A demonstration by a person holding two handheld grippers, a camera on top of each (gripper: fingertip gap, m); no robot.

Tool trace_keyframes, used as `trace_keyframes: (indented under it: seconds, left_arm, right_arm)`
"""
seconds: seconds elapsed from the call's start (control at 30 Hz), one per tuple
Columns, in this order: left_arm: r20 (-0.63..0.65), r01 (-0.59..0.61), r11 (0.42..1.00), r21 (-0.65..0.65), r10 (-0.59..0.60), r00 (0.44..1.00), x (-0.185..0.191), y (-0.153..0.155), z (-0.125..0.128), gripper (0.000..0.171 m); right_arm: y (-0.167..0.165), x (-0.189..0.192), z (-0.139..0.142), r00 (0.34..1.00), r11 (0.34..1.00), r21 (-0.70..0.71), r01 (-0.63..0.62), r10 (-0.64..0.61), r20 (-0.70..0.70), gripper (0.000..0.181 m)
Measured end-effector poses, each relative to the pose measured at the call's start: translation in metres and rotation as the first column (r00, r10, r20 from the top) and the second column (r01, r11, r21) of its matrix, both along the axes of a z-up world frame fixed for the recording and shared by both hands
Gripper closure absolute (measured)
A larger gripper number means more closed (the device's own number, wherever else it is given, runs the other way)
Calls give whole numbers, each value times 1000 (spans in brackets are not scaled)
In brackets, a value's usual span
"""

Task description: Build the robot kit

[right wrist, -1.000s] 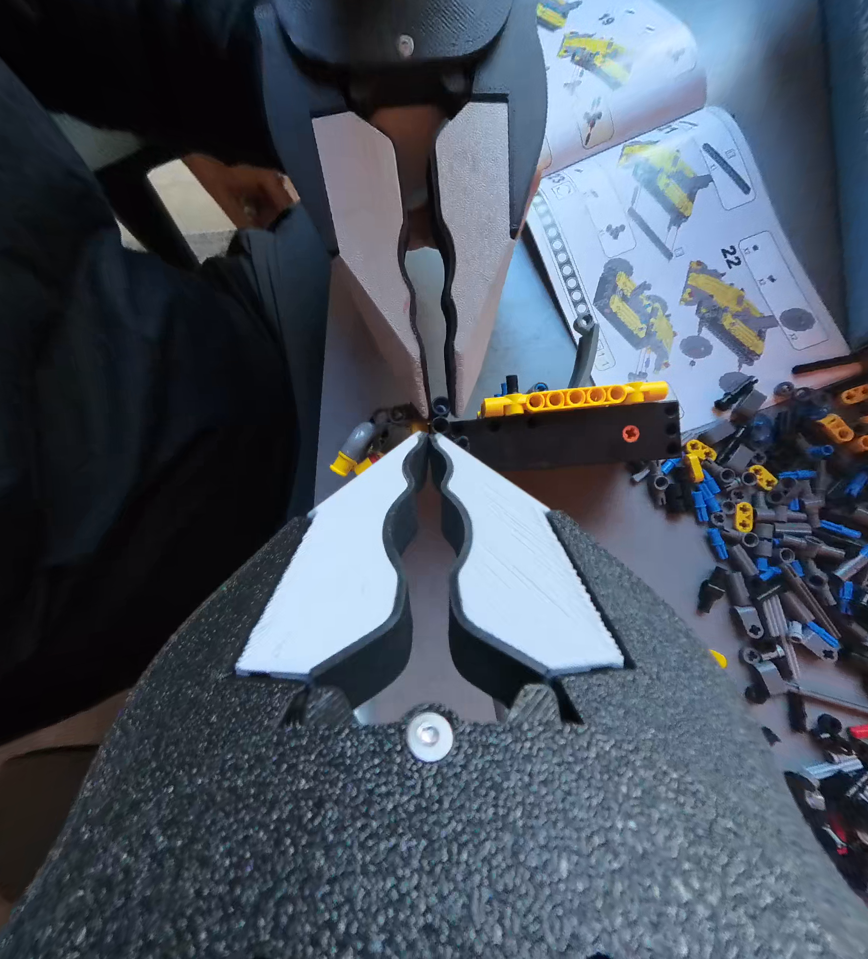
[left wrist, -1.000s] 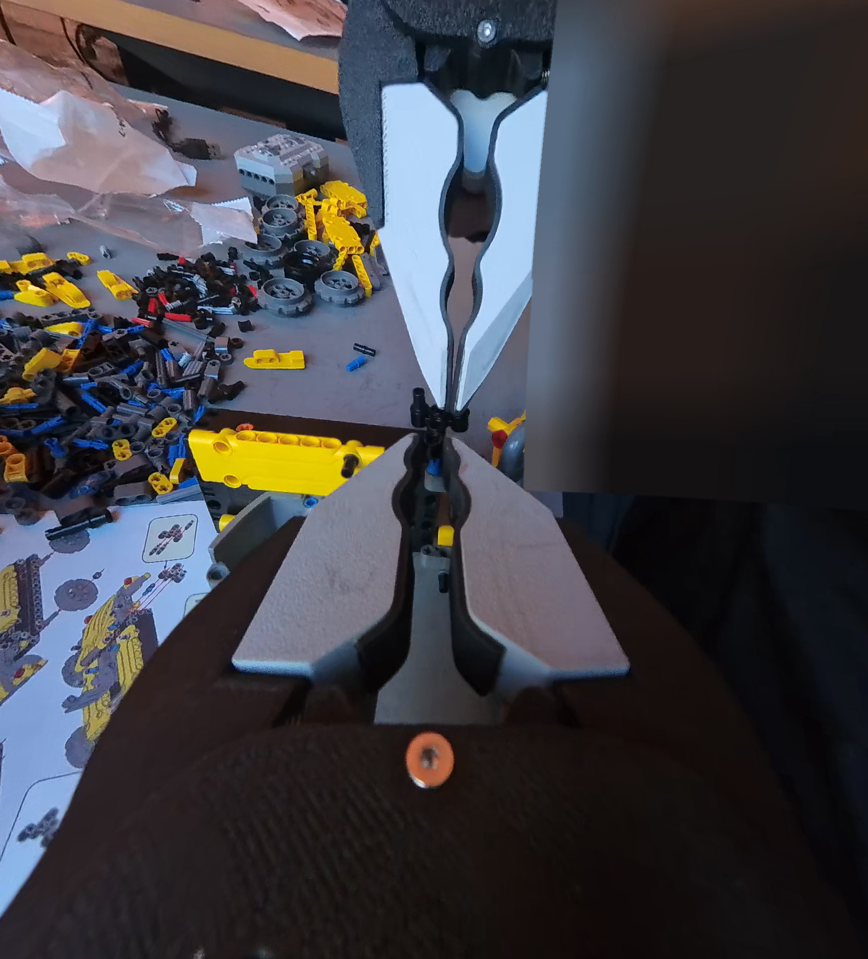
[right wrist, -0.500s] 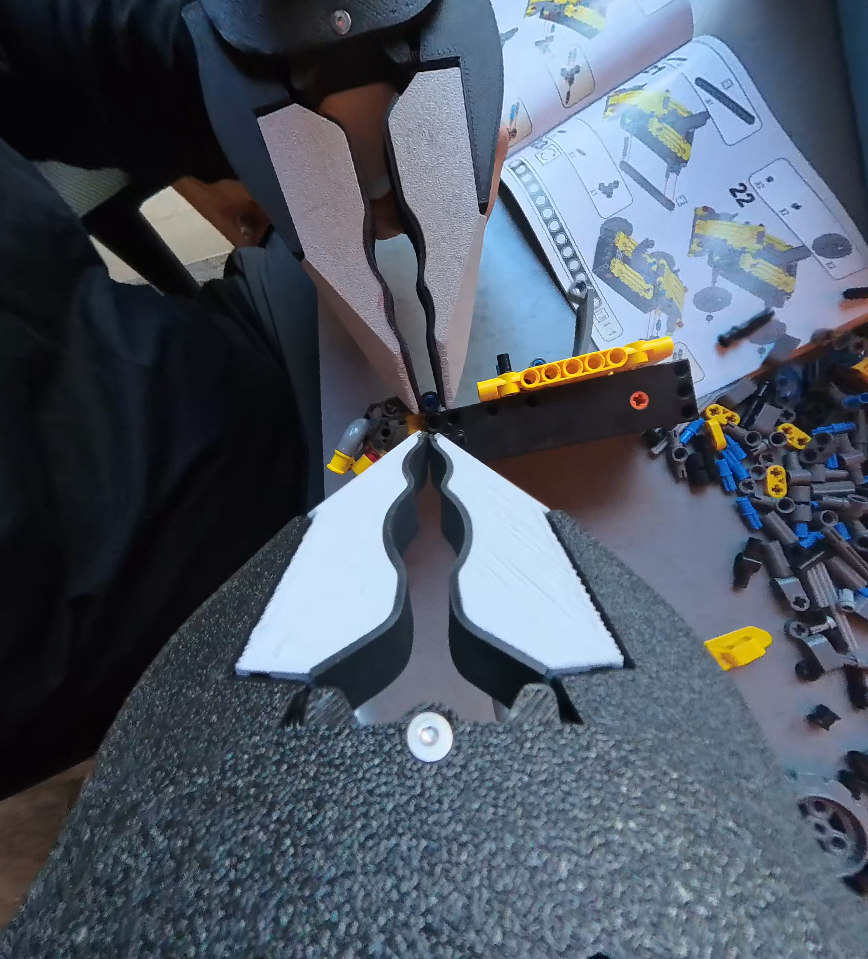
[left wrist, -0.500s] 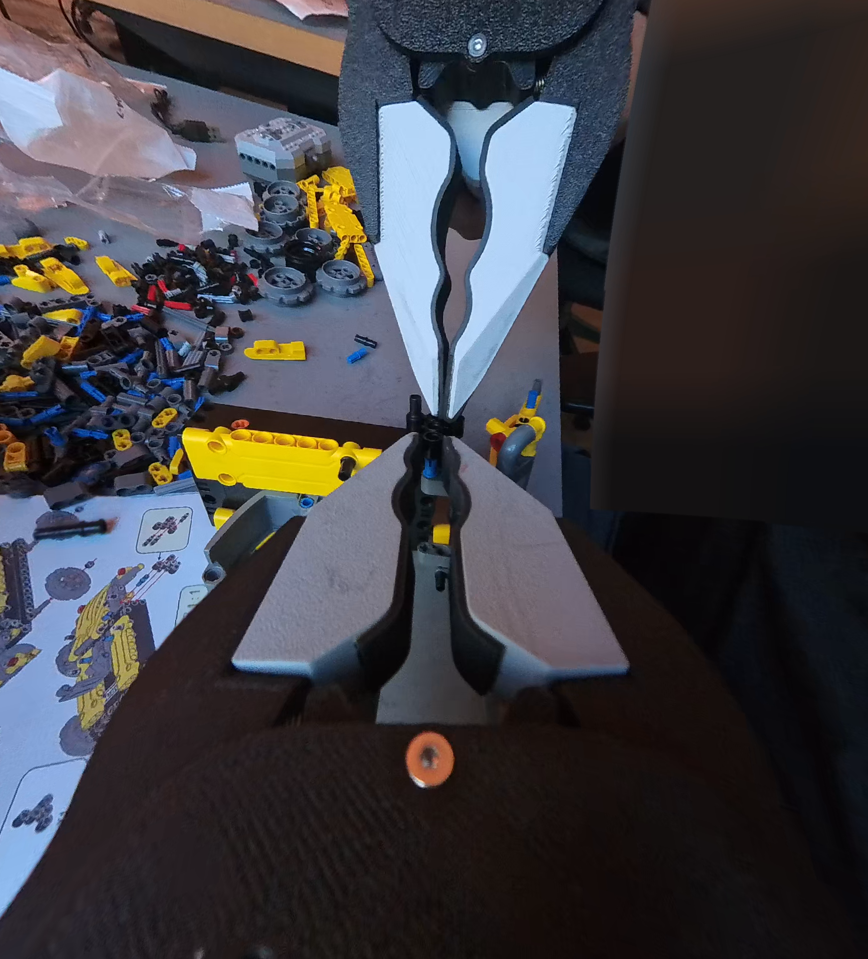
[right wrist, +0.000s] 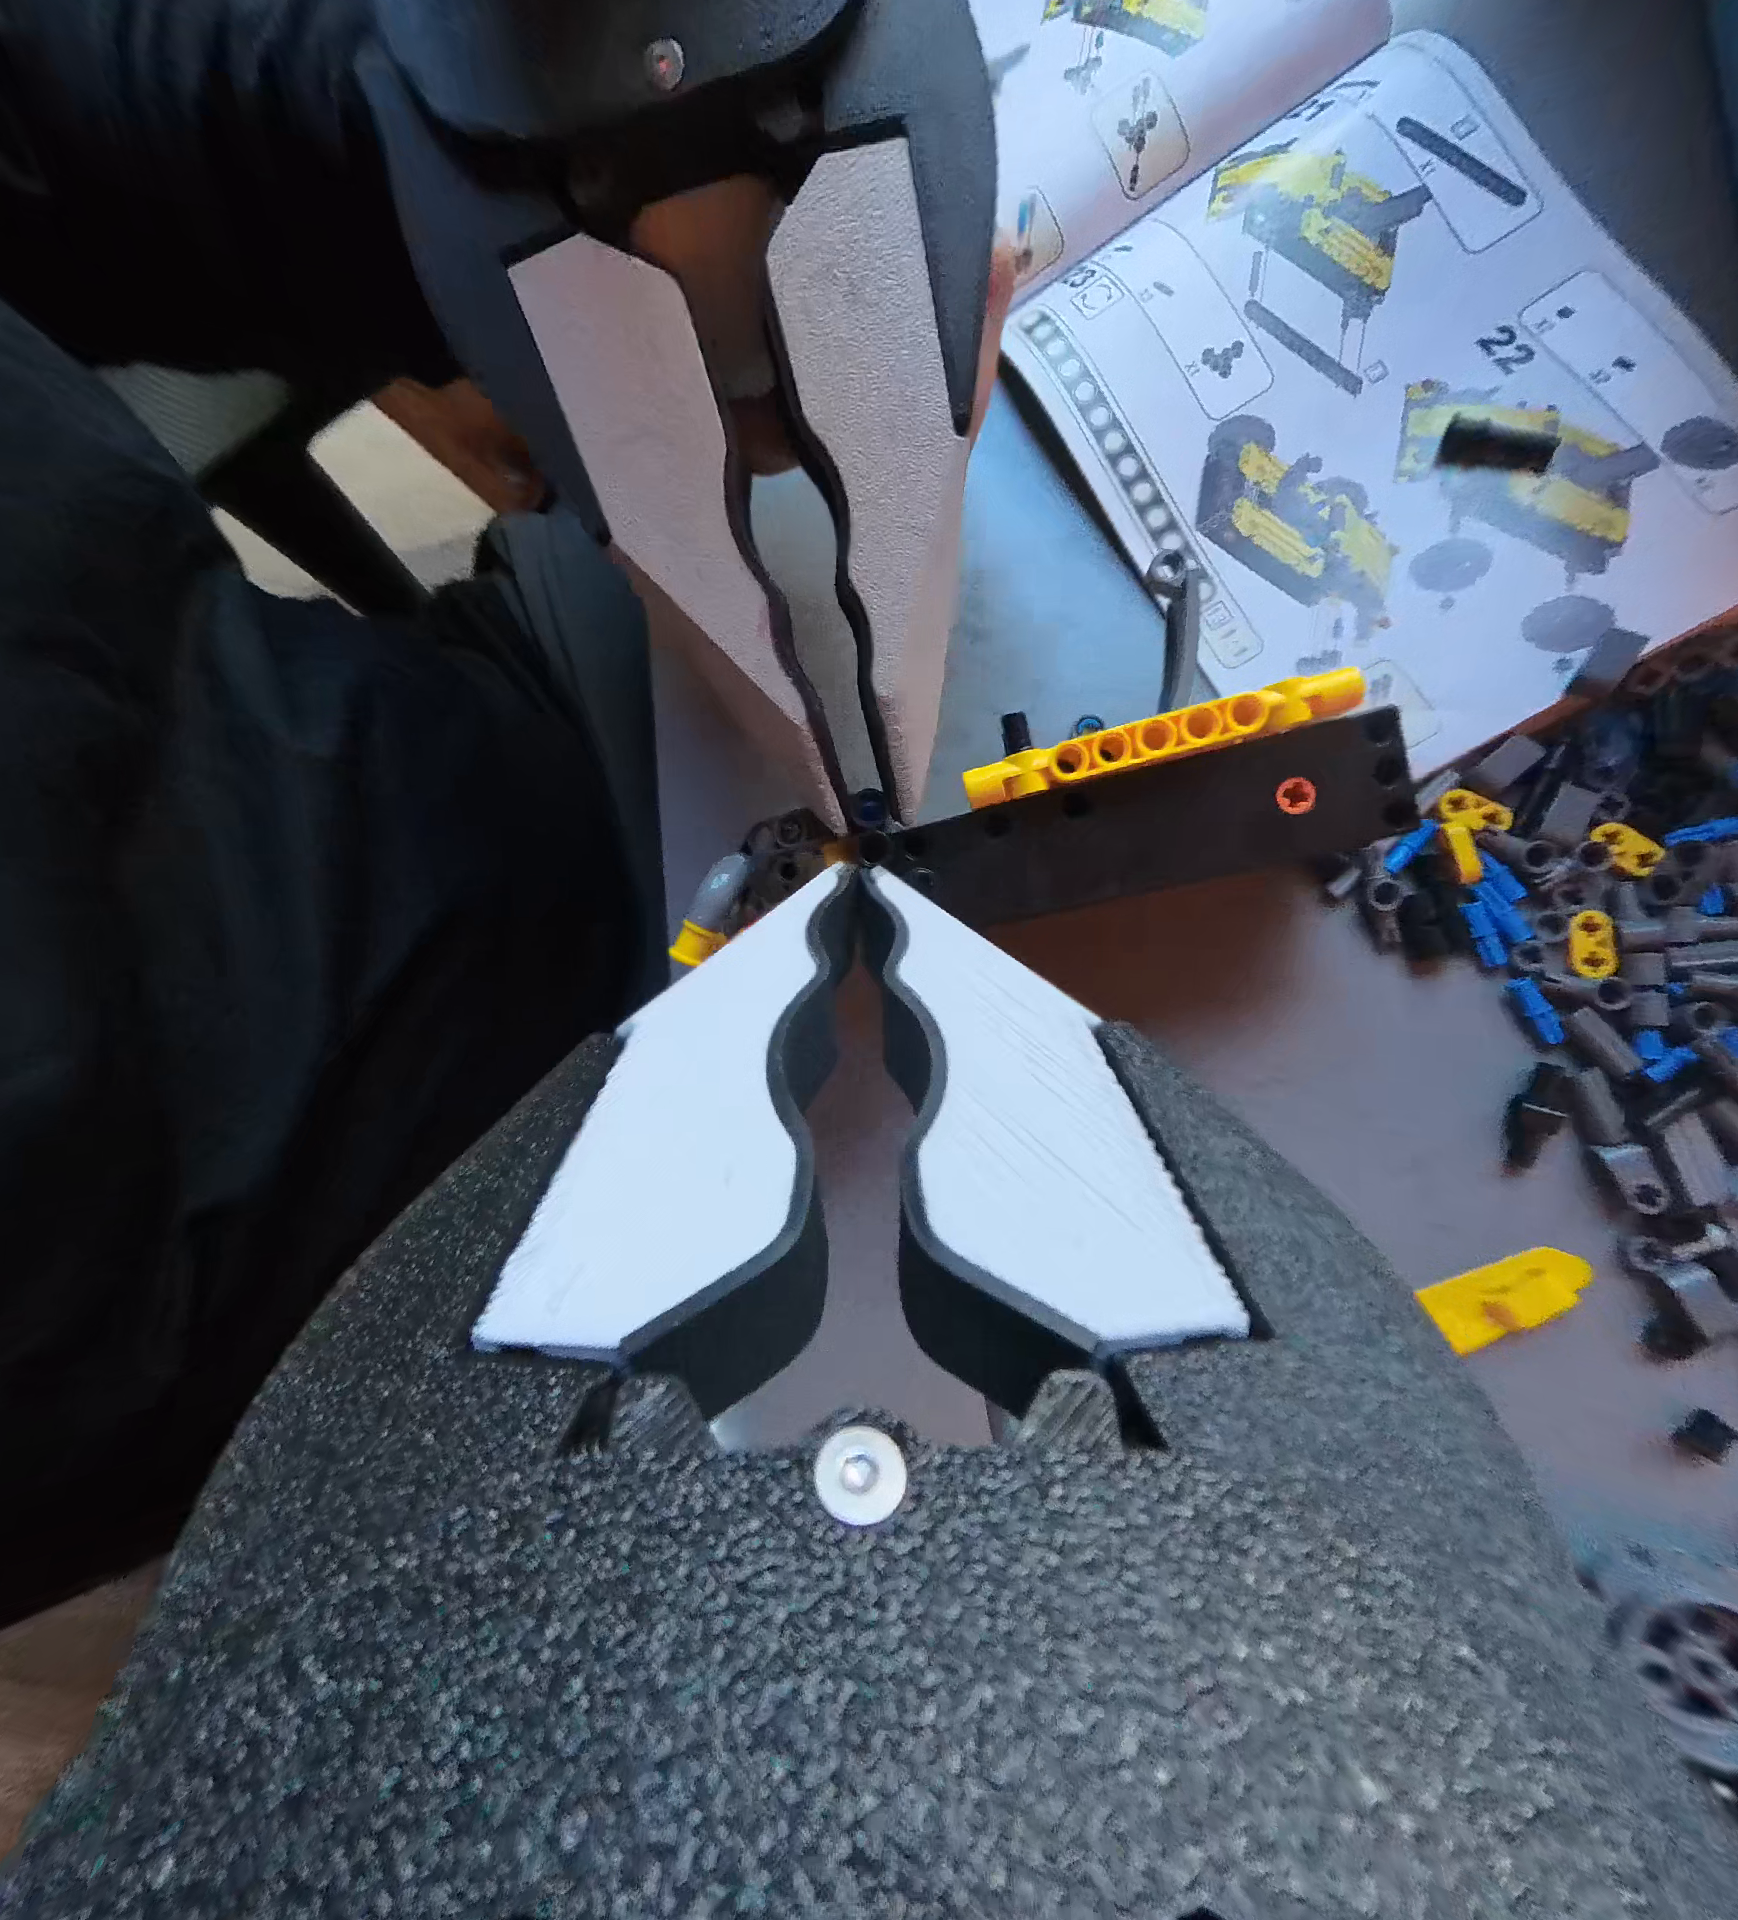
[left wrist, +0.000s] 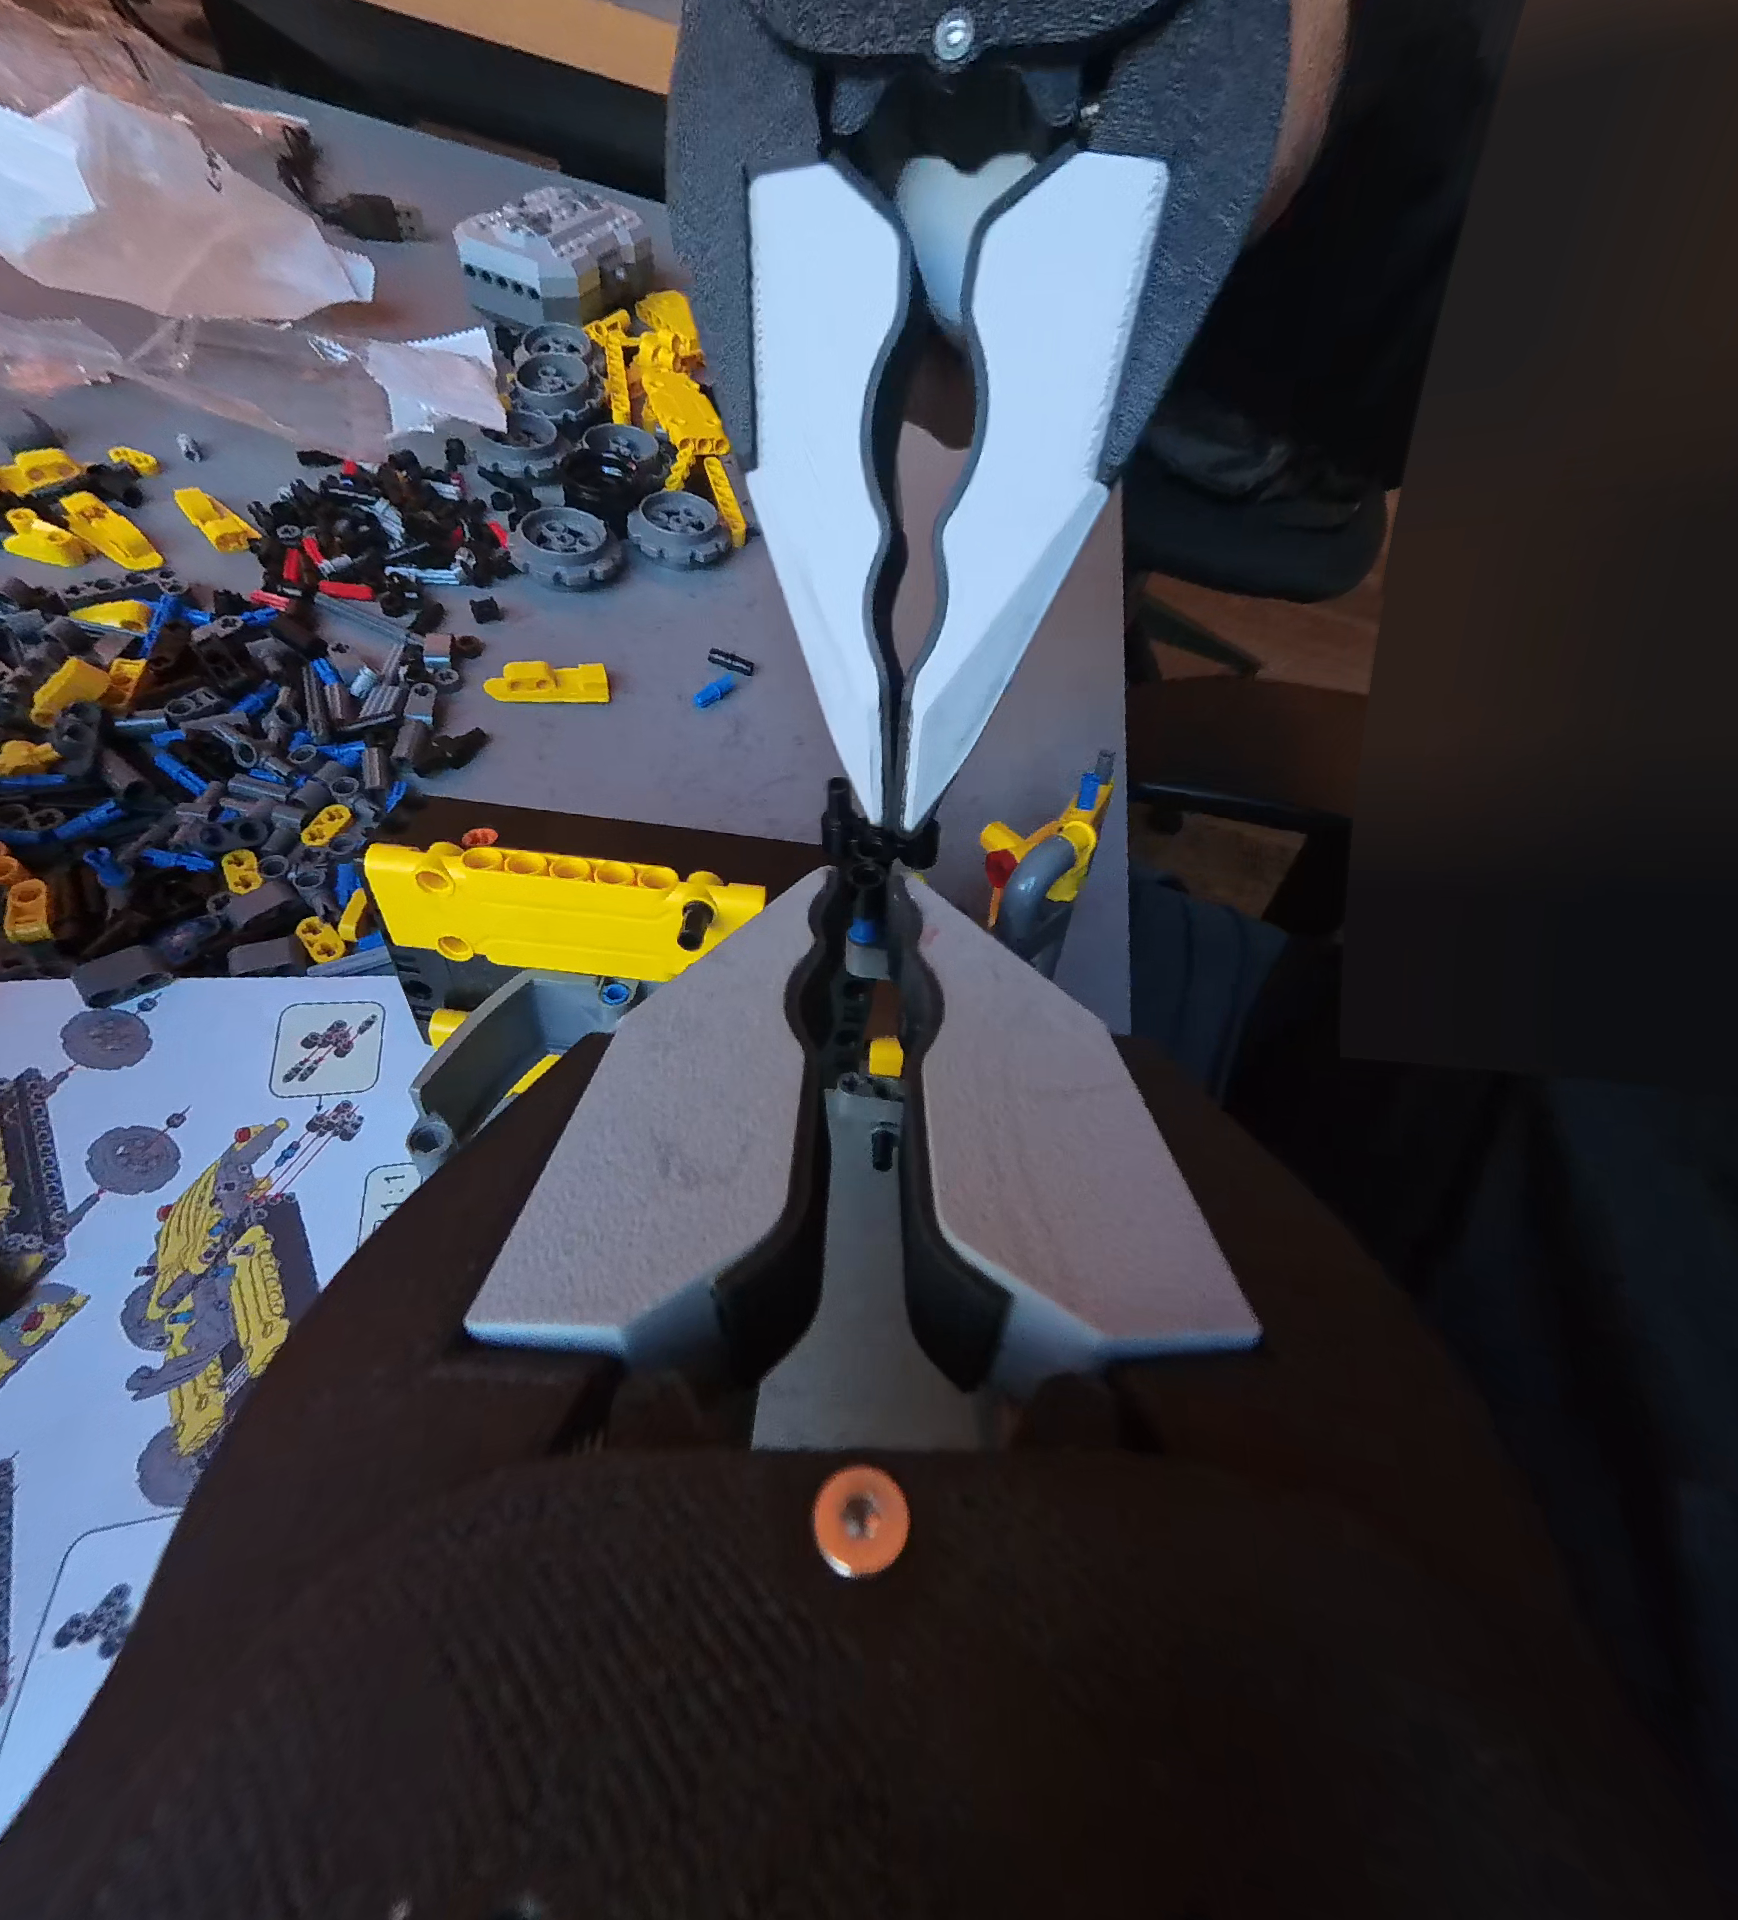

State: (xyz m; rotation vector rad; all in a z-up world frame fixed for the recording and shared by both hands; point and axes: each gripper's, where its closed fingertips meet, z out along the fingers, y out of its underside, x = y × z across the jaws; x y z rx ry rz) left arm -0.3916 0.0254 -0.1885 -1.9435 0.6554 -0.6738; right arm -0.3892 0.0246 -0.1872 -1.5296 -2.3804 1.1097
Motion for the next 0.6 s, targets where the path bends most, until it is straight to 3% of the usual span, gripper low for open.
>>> trace_keyframes:
  seconds: [0.2,0.47,0.6]
  left_arm:
    - [19,-2,1000,-6,2,1000,-1,-1,0,167]
    - [-43,-3,1000,8,4,999,1,1,0,168]
    - [11,6,1000,-12,-6,1000,-2,-1,0,167]
  right_arm:
    - [-1,-1,1,999,996,87,-17,21,-50,181]
    - [1,2,-1,997,994,101,-44,51,-65,181]
    - [-2,-2,0,996,986,162,-45,57,-68,181]
